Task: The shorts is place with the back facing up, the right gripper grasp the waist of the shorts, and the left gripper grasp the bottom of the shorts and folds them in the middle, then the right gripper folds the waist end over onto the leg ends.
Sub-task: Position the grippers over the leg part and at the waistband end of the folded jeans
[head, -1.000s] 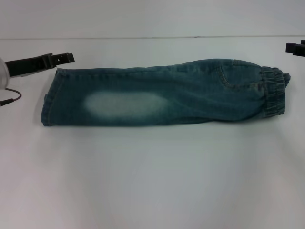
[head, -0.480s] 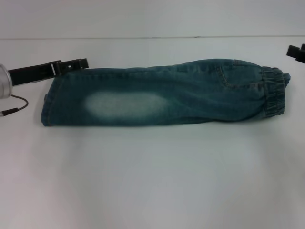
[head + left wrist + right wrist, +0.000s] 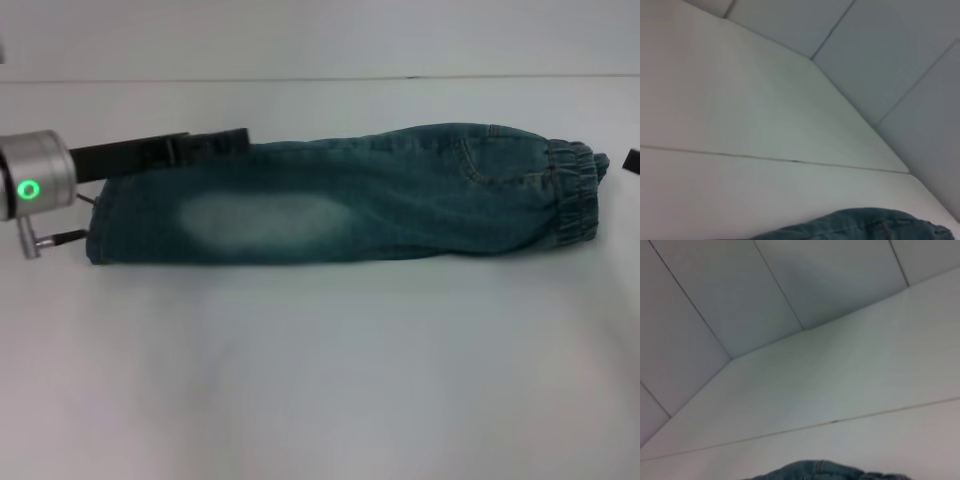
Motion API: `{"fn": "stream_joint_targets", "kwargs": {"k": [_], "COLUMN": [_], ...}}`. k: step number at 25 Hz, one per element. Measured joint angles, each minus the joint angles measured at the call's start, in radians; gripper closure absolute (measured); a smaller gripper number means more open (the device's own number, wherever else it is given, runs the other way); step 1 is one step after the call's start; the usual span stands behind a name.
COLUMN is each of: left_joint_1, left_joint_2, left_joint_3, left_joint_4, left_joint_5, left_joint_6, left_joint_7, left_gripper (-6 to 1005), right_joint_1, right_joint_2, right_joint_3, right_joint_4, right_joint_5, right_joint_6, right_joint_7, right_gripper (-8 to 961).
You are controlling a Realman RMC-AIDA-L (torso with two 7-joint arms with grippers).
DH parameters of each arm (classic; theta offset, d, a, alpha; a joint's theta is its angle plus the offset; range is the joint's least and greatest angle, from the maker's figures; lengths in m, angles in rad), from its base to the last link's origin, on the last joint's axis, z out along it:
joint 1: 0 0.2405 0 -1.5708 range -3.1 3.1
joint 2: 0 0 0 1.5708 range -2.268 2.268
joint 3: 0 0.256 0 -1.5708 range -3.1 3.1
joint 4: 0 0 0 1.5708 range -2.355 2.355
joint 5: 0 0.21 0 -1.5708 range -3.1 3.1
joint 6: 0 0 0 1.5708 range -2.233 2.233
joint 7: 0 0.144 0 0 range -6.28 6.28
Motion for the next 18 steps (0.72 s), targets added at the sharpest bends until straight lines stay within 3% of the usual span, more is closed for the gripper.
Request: {"fn": "stream_joint_targets", "kwargs": {"k": [5, 11, 18], "left_joint_1": [-0.014, -0.019, -0.018], "left_joint_2": [-0.018, -0.020, -0.021], "left_joint_3": [0.036, 0.095, 0.119], "left_joint_4": [-0.014, -0.034, -0.063], "left_joint_5": [-0.004, -0.040, -0.104], "left_joint_6": [0.018, 0.048, 0.057], "left_joint_7": [0.047, 0.079, 0.130], "left_gripper": [111, 112, 112], "right_joint_1": [-0.008, -0.008, 0.003], "right_joint_2": [-0.015, -0.053, -0.072], "right_joint_3": [-0.003, -0.011, -0.011], "right_joint_4": [0.033, 0.075, 0.077], "right_joint_5": [-0.003, -0.039, -0.096], "right_joint_6": [-0.041, -0.075, -0.053], "right_joint_7": [0.006, 0.043, 0.088], "right_gripper": [378, 379, 380]}}
